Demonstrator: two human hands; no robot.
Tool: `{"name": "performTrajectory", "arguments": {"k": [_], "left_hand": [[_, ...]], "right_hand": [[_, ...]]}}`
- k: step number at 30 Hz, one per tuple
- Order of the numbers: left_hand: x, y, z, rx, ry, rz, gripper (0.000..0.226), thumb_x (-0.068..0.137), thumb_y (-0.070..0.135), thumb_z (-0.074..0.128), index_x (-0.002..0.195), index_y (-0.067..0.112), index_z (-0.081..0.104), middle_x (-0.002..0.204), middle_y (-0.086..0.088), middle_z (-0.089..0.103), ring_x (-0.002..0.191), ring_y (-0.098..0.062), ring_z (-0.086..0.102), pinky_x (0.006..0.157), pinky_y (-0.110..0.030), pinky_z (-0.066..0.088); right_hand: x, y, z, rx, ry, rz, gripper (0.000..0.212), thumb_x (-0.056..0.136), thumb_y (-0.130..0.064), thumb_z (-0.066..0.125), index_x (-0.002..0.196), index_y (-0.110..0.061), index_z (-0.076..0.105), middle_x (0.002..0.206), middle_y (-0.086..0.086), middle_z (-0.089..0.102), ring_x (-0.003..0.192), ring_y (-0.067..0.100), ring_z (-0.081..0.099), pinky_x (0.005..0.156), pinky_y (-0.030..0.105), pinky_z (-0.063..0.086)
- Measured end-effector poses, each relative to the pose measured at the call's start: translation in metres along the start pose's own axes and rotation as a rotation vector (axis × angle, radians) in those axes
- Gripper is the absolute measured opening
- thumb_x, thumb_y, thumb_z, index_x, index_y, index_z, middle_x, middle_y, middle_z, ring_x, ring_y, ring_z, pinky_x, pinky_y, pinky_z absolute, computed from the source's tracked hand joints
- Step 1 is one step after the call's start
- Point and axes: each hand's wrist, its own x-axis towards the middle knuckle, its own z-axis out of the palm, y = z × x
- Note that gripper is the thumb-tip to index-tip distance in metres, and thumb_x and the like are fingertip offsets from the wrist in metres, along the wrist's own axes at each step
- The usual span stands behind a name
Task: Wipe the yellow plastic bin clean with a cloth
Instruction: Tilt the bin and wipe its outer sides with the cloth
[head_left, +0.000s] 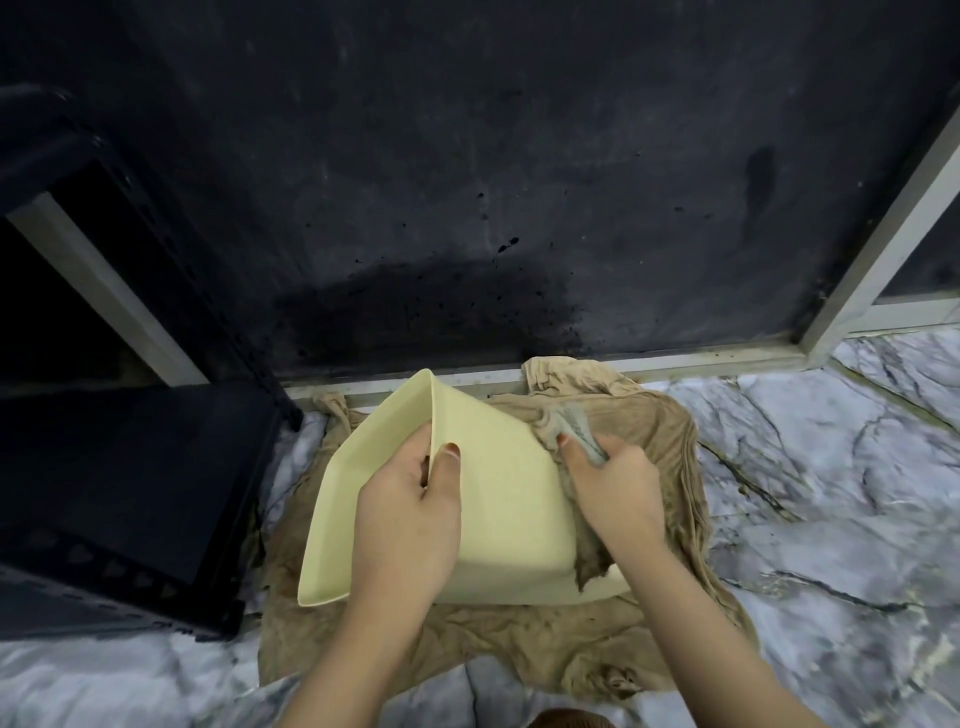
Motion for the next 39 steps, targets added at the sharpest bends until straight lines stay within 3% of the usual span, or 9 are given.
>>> {"name": "performTrajectory", "arguments": {"k": [4, 8, 13, 18, 23, 27, 30, 34, 39], "left_hand": [[0.001, -0.002, 0.000, -0.014, 0.021, -0.019, 0.023, 0.094, 0.020, 0.046, 0.100, 0.024, 0.067, 0.057, 0.012, 0.058, 0.054, 0.005, 0.051, 0.050, -0.008, 0.035], [-0.005, 0.002, 0.009, 0.036, 0.032, -0.009, 0.024, 0.094, 0.024, 0.045, 0.108, 0.029, 0.064, 0.060, 0.008, 0.056, 0.057, -0.006, 0.051, 0.051, -0.012, 0.035], [-0.009, 0.008, 0.017, 0.060, 0.013, 0.011, 0.029, 0.093, 0.027, 0.044, 0.116, 0.032, 0.061, 0.070, 0.000, 0.065, 0.066, -0.020, 0.058, 0.069, -0.035, 0.046], [-0.010, 0.007, 0.019, 0.065, 0.015, 0.029, 0.025, 0.093, 0.027, 0.044, 0.112, 0.030, 0.061, 0.057, 0.005, 0.051, 0.051, -0.013, 0.045, 0.057, -0.031, 0.036], [-0.018, 0.008, 0.019, 0.045, -0.011, 0.048, 0.023, 0.092, 0.027, 0.045, 0.103, 0.037, 0.062, 0.057, 0.001, 0.059, 0.045, -0.009, 0.043, 0.054, -0.032, 0.041], [-0.016, 0.002, 0.019, 0.030, -0.009, 0.024, 0.025, 0.092, 0.027, 0.045, 0.110, 0.033, 0.062, 0.055, -0.001, 0.057, 0.043, -0.008, 0.041, 0.051, -0.028, 0.038], [-0.014, 0.001, 0.015, 0.013, -0.015, 0.021, 0.026, 0.093, 0.025, 0.046, 0.113, 0.030, 0.062, 0.067, 0.002, 0.068, 0.048, -0.008, 0.051, 0.051, -0.020, 0.040], [-0.008, 0.000, 0.007, -0.006, -0.003, -0.003, 0.025, 0.094, 0.021, 0.046, 0.111, 0.027, 0.064, 0.080, 0.016, 0.068, 0.067, 0.010, 0.058, 0.054, -0.001, 0.037], [-0.001, 0.001, 0.001, -0.020, -0.012, -0.032, 0.023, 0.092, 0.022, 0.049, 0.110, 0.027, 0.063, 0.083, 0.014, 0.067, 0.072, 0.001, 0.059, 0.057, -0.005, 0.040]], "right_hand": [[0.015, 0.043, -0.009, -0.027, 0.031, 0.165, 0.048, 0.084, -0.044, 0.057, 0.114, -0.007, 0.062, 0.102, 0.021, 0.068, 0.094, 0.037, 0.061, 0.074, 0.036, 0.046], [0.014, 0.070, -0.022, 0.005, 0.054, 0.254, 0.051, 0.086, -0.041, 0.056, 0.117, 0.000, 0.058, 0.104, 0.024, 0.064, 0.094, 0.040, 0.059, 0.075, 0.039, 0.047], [-0.010, 0.065, -0.025, 0.086, 0.108, 0.238, 0.041, 0.087, -0.030, 0.058, 0.117, -0.002, 0.061, 0.113, 0.025, 0.064, 0.108, 0.042, 0.056, 0.086, 0.042, 0.043], [-0.046, 0.017, -0.010, 0.158, 0.097, 0.015, 0.025, 0.083, -0.030, 0.061, 0.098, -0.011, 0.069, 0.092, 0.014, 0.069, 0.089, 0.032, 0.061, 0.076, 0.035, 0.046], [-0.041, -0.042, -0.001, 0.135, 0.006, -0.228, 0.037, 0.082, -0.045, 0.054, 0.100, -0.015, 0.068, 0.094, 0.004, 0.068, 0.086, 0.024, 0.062, 0.070, 0.033, 0.046], [-0.013, -0.047, 0.000, 0.102, -0.082, -0.159, 0.028, 0.083, -0.043, 0.055, 0.089, -0.020, 0.068, 0.075, 0.001, 0.069, 0.077, 0.023, 0.063, 0.066, 0.034, 0.049], [0.005, -0.028, 0.001, 0.068, -0.048, -0.082, 0.033, 0.081, -0.045, 0.056, 0.091, -0.016, 0.069, 0.082, 0.010, 0.070, 0.082, 0.031, 0.063, 0.069, 0.035, 0.049], [0.017, 0.012, -0.003, 0.026, -0.021, 0.040, 0.038, 0.082, -0.044, 0.056, 0.101, -0.013, 0.067, 0.086, 0.013, 0.069, 0.082, 0.032, 0.062, 0.070, 0.035, 0.048], [0.023, 0.050, -0.010, 0.003, 0.031, 0.146, 0.046, 0.084, -0.044, 0.055, 0.113, -0.009, 0.061, 0.094, 0.017, 0.067, 0.087, 0.034, 0.059, 0.069, 0.034, 0.043]]}}
